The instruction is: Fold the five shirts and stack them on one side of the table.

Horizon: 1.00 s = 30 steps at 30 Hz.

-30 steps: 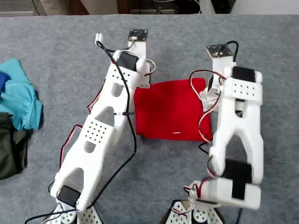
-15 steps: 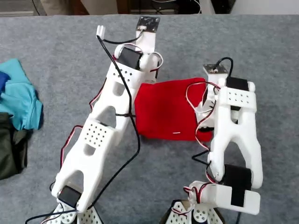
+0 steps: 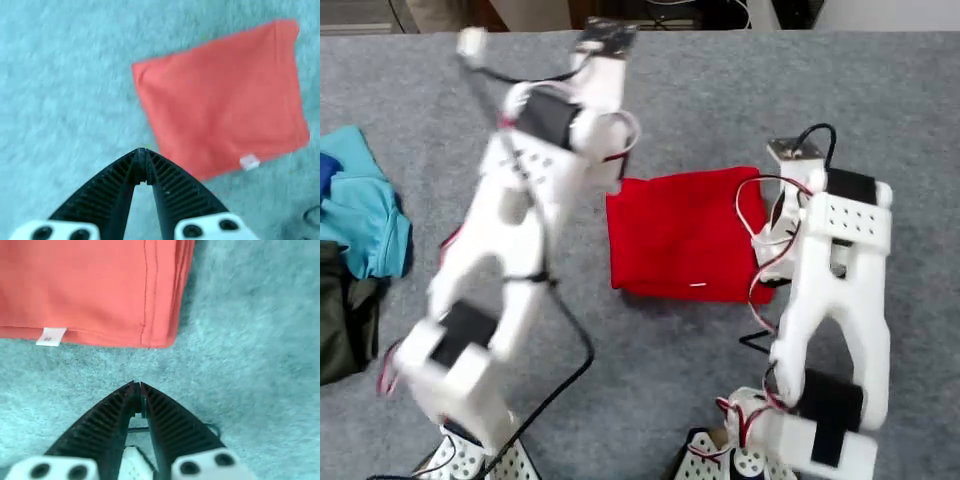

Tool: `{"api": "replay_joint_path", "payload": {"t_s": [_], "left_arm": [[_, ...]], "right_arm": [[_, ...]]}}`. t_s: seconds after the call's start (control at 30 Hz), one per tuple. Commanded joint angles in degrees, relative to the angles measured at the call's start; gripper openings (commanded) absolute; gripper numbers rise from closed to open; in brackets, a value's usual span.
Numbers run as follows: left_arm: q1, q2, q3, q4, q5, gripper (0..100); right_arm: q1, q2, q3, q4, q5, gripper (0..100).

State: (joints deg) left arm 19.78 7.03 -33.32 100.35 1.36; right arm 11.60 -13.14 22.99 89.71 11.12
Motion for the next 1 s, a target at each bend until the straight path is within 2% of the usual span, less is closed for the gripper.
{"api": "replay_joint_path", "payload": {"t_s": [0.0, 0.17, 0.33, 0.43, 0.57, 0.63, 0.83, 0.97], "left_arm": [[-5.2, -16.4, 13.1, 0.3, -0.4, 2], [-17.1, -26.2, 25.9, -1.1, -4.9, 2], [-27.5, -31.1, 35.1, -1.2, -8.0, 2], [-30.4, -32.5, 37.8, -1.2, -8.7, 2], [-32.8, -33.7, 38.4, -1.2, -8.7, 2], [-33.3, -34.2, 38.3, -1.2, -8.7, 2], [-33.3, -35.8, 38.4, -1.2, -8.7, 2], [-33.8, -36.2, 38.4, -1.2, -8.7, 2]], "right_arm": [[0.5, -10.3, -2.2, 0.4, 2.0, 0.5], [0.0, -23.6, 2.9, -0.2, 7.4, 0.6], [-4.4, -27.6, 19.4, -10.5, 13.5, 3.1], [-6.5, -27.6, 24.4, -15.7, 9.1, 15.0], [-8.5, -27.6, 24.6, -16.1, 4.8, 35.5], [-10.2, -27.5, 24.9, -16.6, 4.5, 39.9], [-11.6, -26.2, 26.3, -24.0, 1.1, 34.5], [-11.3, -19.4, 26.2, -27.6, -1.5, 29.4]]}}
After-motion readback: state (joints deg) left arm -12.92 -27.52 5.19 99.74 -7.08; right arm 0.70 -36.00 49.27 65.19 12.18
